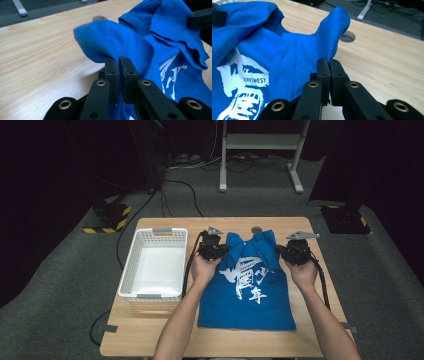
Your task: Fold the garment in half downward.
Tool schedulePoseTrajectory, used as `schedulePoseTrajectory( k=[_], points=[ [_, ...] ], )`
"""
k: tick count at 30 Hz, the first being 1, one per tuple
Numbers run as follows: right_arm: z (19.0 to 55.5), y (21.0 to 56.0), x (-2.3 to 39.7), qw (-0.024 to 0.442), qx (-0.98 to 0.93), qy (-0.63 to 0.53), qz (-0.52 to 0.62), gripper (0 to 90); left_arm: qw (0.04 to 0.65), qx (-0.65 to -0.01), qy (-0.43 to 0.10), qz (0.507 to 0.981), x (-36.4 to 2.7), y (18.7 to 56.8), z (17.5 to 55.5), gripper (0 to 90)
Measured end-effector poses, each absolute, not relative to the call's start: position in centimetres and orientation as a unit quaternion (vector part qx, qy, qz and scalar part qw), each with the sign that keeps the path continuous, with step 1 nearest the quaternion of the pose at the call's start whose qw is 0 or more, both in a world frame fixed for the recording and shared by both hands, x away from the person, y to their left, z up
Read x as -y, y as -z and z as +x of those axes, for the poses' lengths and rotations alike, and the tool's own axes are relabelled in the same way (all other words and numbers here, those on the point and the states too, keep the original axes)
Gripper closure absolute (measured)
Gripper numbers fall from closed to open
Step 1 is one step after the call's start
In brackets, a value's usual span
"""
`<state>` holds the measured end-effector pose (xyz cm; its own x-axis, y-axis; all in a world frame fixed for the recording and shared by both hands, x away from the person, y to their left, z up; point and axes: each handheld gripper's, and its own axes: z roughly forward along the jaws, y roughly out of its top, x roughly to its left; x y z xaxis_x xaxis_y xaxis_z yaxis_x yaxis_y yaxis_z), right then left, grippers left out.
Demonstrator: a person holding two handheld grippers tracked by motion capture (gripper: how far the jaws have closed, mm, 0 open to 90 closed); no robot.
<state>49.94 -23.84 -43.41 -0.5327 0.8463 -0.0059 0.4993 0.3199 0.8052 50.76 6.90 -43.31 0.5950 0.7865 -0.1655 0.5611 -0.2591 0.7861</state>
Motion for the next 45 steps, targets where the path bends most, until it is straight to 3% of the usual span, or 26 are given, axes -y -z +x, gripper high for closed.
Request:
schedulePoseTrajectory(
  k=[13, 45],
  points=[
    [50.4, 40.8, 23.9, 0.245, -0.767, -0.407, 0.43, 88.2, 0.444, -0.422, -0.145, 0.777, -6.9, 40.8, 51.3, 85.3],
    [45.4, 40.9, 24.3, 0.233, -0.767, -0.443, 0.403, 88.1, 0.472, -0.395, -0.135, 0.776, -8.2, 41.5, 46.8, 85.1]
  ],
)
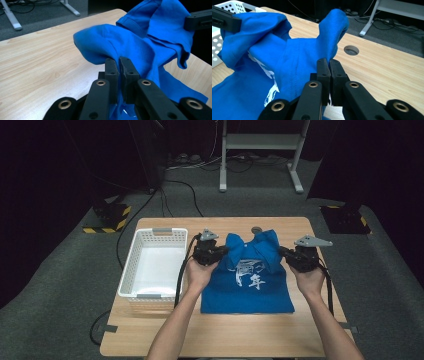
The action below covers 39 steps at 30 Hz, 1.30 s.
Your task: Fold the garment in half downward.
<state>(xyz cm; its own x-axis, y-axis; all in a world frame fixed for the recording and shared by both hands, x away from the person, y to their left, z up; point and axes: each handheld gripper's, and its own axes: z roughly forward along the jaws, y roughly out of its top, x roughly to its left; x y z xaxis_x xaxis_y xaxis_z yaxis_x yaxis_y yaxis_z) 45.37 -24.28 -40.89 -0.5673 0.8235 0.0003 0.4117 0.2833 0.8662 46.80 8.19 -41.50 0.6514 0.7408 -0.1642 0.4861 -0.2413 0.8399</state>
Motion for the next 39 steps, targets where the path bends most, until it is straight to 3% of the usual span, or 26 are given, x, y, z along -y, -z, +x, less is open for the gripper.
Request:
schedulePoseTrajectory(
  k=[39],
  points=[
    [41.2, 42.8, 25.2, 0.212, -0.762, -0.459, 0.405, 88.1, 0.494, -0.371, -0.123, 0.776, -8.8, 43.4, 42.7, 85.2]
  ],
)
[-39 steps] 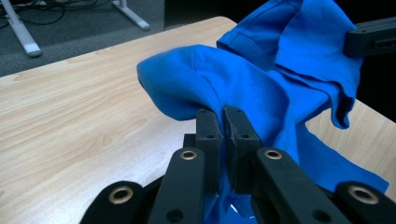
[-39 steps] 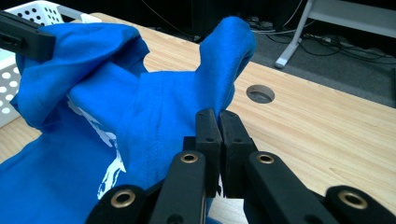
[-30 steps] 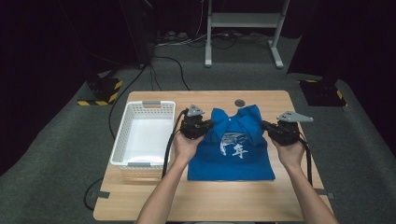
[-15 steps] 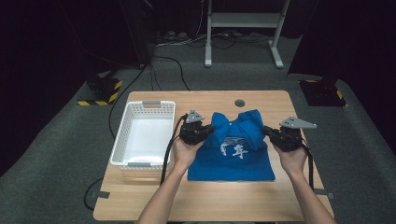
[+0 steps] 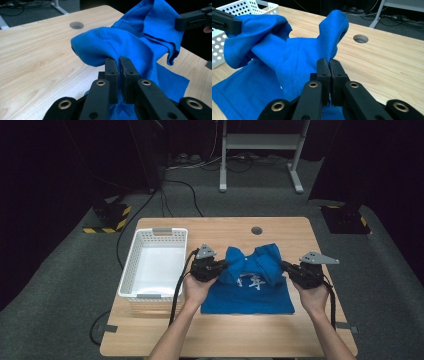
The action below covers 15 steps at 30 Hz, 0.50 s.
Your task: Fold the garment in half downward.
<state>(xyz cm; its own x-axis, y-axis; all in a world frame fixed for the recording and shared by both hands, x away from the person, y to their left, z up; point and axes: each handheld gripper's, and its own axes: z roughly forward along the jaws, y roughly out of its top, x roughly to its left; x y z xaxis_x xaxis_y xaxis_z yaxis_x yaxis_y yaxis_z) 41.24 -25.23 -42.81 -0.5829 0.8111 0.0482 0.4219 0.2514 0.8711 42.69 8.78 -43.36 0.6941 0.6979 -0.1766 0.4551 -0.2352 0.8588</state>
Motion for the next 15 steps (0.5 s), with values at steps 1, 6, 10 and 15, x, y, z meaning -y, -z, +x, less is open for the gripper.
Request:
schedulePoseTrajectory(
  k=[1, 6, 10, 15],
  points=[
    [41.1, 42.9, 25.2, 0.213, -0.762, -0.459, 0.403, 88.1, 0.494, -0.371, -0.123, 0.777, -8.8, 43.4, 42.6, 85.2],
    [40.8, 43.4, 25.4, 0.209, -0.76, -0.462, 0.406, 88.1, 0.496, -0.37, -0.122, 0.776, -8.8, 43.8, 42.3, 85.2],
    [40.6, 43.6, 25.5, 0.206, -0.76, -0.461, 0.408, 88.1, 0.494, -0.374, -0.127, 0.775, -8.8, 44.0, 41.9, 85.2],
    [40.2, 44.0, 25.7, 0.204, -0.758, -0.464, 0.411, 88.1, 0.491, -0.377, -0.129, 0.775, -9.1, 44.3, 41.4, 85.2]
  ],
)
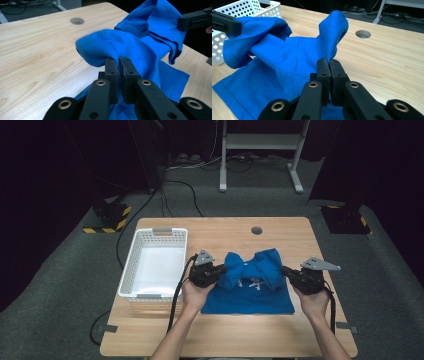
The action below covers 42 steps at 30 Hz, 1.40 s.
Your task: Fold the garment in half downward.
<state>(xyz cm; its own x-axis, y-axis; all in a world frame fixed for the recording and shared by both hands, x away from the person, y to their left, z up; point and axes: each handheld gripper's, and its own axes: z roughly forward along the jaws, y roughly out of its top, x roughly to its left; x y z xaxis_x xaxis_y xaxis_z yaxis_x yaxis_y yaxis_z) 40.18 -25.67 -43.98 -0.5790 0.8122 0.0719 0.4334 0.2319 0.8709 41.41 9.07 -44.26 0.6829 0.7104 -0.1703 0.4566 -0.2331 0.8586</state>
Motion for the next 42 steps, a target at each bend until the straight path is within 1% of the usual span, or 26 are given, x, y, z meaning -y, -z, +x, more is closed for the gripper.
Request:
schedulePoseTrajectory(
  k=[2, 19, 35, 39, 42],
  points=[
    [40.1, 44.2, 25.8, 0.2, -0.756, -0.466, 0.414, 88.1, 0.493, -0.379, -0.121, 0.773, -9.2, 44.6, 41.3, 85.2],
    [38.8, 45.3, 25.9, 0.191, -0.758, -0.463, 0.418, 88.1, 0.492, -0.38, -0.108, 0.776, -9.5, 45.8, 40.2, 85.3],
    [38.3, 47.5, 25.7, 0.177, -0.763, -0.447, 0.432, 88.1, 0.47, -0.39, -0.097, 0.786, -9.3, 47.9, 39.6, 85.3],
    [38.1, 48.3, 25.5, 0.185, -0.772, -0.431, 0.43, 88.1, 0.464, -0.393, -0.093, 0.789, -9.1, 48.4, 39.3, 85.3],
    [37.9, 48.9, 25.4, 0.183, -0.776, -0.423, 0.431, 88.1, 0.456, -0.395, -0.091, 0.792, -9.0, 48.9, 39.2, 85.2]
  ],
)
